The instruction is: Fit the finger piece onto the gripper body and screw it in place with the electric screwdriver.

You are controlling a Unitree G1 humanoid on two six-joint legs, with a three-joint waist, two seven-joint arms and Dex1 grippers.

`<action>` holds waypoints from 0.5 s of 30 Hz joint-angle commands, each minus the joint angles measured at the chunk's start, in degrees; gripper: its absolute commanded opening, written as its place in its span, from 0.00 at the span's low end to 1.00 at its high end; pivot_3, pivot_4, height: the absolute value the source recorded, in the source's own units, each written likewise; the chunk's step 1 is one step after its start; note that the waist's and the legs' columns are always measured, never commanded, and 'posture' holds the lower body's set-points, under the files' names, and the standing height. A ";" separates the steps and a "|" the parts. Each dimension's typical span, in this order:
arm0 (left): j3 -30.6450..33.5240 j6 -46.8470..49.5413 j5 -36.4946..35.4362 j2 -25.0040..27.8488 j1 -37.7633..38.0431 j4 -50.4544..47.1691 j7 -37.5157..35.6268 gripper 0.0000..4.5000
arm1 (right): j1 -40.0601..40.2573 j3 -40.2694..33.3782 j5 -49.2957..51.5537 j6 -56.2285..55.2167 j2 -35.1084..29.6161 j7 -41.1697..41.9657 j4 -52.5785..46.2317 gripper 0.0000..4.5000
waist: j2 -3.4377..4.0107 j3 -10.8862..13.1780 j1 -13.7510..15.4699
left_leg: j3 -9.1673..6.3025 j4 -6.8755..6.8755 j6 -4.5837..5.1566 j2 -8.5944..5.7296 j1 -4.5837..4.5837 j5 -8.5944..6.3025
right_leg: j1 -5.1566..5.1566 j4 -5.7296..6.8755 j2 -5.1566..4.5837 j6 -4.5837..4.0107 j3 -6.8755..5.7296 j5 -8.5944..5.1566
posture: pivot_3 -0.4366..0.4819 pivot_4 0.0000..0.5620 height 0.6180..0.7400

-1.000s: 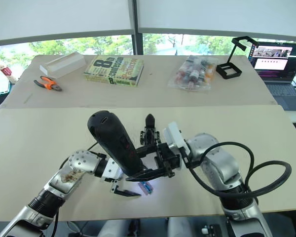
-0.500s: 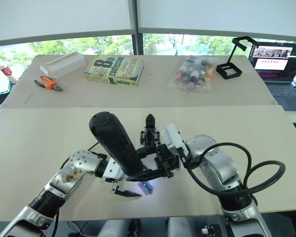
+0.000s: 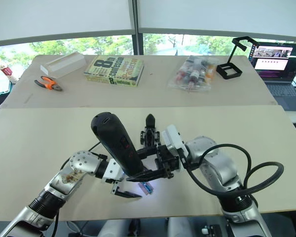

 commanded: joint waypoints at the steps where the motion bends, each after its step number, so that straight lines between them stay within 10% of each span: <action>1: -0.60 -0.09 -0.39 0.06 0.20 -1.96 -0.05 1.00 | -0.47 -0.63 0.61 -1.78 0.09 -0.01 -2.02 0.42 | 0.00 0.00 0.00 | 0.00 0.00 0.00 0.00 0.00 0.00 | 0.00 0.00 0.00 0.00 0.00 0.00 | 0.48 0.27 1.00; 15: -0.40 -0.22 -0.28 0.30 -0.15 -1.70 -0.18 1.00 | -0.33 -0.47 -0.45 -2.15 0.71 -0.30 -1.53 0.42 | 0.00 0.00 -0.01 | 0.00 0.02 0.00 -0.01 0.00 0.00 | 0.01 0.01 0.00 0.00 0.00 0.00 | 0.48 0.27 1.00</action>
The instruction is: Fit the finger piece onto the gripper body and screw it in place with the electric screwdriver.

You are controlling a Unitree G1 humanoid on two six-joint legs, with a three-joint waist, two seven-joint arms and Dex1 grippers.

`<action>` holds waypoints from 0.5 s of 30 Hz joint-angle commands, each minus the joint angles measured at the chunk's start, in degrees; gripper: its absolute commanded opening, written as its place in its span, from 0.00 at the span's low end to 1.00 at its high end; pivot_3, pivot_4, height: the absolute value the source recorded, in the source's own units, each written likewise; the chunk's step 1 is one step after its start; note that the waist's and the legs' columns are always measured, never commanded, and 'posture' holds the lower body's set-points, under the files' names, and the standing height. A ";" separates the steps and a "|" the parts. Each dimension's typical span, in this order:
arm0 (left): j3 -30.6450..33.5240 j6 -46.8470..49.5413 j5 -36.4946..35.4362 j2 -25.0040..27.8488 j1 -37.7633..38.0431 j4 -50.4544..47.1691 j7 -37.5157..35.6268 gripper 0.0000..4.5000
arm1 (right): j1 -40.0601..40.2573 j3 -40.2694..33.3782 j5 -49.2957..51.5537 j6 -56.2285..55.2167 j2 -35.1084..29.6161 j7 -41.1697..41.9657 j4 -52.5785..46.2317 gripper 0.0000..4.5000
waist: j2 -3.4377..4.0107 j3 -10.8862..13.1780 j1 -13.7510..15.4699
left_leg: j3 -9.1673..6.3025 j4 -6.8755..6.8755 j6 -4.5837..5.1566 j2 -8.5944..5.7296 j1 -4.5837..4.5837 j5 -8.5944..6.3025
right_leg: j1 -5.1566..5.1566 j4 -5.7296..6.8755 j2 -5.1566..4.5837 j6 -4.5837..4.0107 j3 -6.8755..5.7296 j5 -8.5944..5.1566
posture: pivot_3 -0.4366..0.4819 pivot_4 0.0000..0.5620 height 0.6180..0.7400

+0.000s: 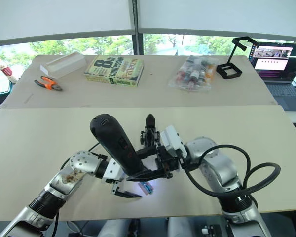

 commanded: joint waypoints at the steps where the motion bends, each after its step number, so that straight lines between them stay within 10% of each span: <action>1: -0.38 -0.19 -0.30 0.30 -0.11 -1.75 -0.15 1.00 | -0.35 -0.55 1.00 -2.14 0.54 0.13 -1.55 0.42 | 0.00 0.00 0.00 | 0.00 0.00 0.00 0.00 0.00 0.00 | 0.00 0.00 0.00 0.00 0.00 0.00 | 0.48 0.27 1.00; 15: -0.57 -0.77 -0.02 0.23 0.28 -1.84 0.05 1.00 | 0.34 -0.40 1.01 -1.90 0.31 -0.17 -2.55 0.42 | 0.00 0.00 0.01 | 0.00 0.02 0.00 0.00 0.00 0.00 | 0.01 0.01 0.00 0.00 0.00 0.00 | 0.48 0.27 1.00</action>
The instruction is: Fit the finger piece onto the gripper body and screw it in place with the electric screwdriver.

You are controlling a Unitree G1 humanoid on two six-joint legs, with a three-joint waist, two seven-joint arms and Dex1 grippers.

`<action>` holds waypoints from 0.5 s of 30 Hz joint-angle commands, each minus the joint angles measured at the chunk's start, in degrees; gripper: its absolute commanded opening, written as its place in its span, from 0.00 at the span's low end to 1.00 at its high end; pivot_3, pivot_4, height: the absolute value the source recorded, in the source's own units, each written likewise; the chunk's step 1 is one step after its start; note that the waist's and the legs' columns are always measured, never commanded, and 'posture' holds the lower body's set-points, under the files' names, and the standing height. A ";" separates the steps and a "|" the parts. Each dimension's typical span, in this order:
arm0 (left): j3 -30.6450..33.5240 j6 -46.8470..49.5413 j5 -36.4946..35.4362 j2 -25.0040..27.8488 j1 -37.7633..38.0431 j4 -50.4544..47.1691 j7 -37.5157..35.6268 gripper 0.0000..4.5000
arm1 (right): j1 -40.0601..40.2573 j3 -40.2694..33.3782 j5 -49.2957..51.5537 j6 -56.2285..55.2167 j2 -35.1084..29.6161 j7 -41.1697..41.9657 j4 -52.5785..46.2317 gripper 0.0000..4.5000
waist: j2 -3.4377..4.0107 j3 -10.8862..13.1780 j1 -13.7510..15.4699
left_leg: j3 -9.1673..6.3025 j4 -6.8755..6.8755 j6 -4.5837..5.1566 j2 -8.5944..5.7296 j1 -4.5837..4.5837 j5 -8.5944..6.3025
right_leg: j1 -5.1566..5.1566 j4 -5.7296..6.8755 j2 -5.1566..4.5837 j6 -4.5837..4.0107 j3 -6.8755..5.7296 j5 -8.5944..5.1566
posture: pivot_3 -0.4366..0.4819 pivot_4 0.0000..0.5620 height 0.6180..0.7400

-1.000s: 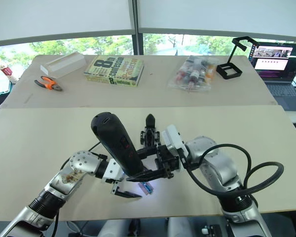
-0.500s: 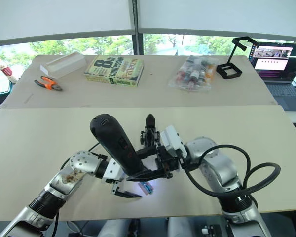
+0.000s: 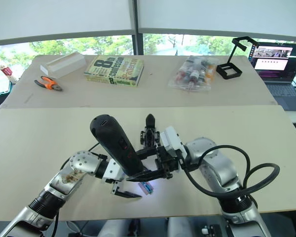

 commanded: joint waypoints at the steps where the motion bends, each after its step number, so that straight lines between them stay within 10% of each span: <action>1: -0.58 -0.76 0.09 0.21 0.31 -1.91 0.20 1.00 | 0.03 -0.46 1.08 -1.91 0.25 -0.05 -2.63 0.42 | 0.00 0.00 0.00 | 0.00 0.00 0.00 0.00 0.00 0.00 | 0.00 0.00 0.00 0.00 0.00 0.00 | 0.48 0.27 1.00; 15: -0.95 -0.51 0.27 0.42 0.35 -2.48 0.71 1.00 | -0.20 -0.68 0.98 -2.16 0.28 -0.65 -2.57 0.42 | 0.00 0.00 0.01 | 0.00 0.07 -0.01 0.01 0.02 0.00 | 0.02 0.00 0.00 0.00 0.01 0.00 | 0.48 0.27 1.00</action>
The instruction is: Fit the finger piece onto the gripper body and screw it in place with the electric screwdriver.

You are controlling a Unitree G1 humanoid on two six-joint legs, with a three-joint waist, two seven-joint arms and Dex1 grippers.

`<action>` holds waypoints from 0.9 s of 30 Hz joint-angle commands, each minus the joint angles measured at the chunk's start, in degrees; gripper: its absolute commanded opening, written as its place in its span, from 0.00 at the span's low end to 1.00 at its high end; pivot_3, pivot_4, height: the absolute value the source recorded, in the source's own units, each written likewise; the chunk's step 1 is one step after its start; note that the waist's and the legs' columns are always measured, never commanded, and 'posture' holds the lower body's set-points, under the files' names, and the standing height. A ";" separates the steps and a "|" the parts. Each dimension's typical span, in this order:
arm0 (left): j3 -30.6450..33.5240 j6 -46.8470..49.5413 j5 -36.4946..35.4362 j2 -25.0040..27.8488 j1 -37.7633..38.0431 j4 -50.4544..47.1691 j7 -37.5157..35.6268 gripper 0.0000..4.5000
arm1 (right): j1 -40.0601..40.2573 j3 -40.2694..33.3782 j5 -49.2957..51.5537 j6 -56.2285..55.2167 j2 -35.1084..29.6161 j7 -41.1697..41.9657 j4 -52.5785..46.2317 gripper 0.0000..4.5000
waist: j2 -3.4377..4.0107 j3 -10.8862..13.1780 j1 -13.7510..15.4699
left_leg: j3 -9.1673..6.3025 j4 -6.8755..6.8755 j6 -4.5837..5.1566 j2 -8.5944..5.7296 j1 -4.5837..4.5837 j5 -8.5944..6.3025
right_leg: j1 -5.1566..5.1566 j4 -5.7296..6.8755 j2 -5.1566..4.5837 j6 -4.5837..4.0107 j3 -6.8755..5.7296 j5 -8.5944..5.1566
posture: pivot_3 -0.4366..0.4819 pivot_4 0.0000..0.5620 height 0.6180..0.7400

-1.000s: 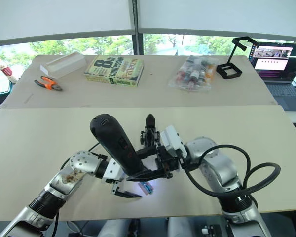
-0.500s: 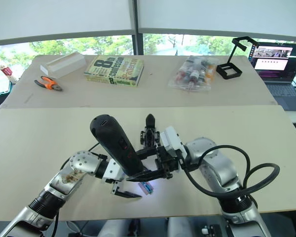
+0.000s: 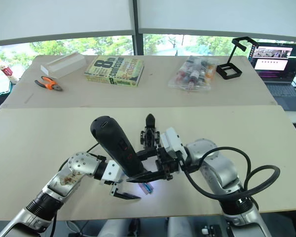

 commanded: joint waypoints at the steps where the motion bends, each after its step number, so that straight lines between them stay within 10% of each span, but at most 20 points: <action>1: -0.96 -0.38 0.24 -0.60 -0.80 -0.93 0.20 1.00 | -1.00 -0.72 0.97 -2.16 0.50 0.08 -1.73 0.42 | 0.00 0.00 0.01 | 0.00 0.00 0.00 0.00 0.00 0.00 | 0.00 0.00 0.00 0.00 0.00 0.00 | 0.48 0.27 1.00; 27: -0.91 -0.18 -0.10 0.02 -0.47 -0.97 0.66 1.00 | -0.93 -0.50 0.41 -2.97 0.22 0.12 -1.05 0.42 | 0.00 0.00 0.01 | 0.00 0.04 0.00 0.00 0.00 0.00 | 0.00 0.01 0.00 0.00 0.00 0.00 | 0.48 0.27 1.00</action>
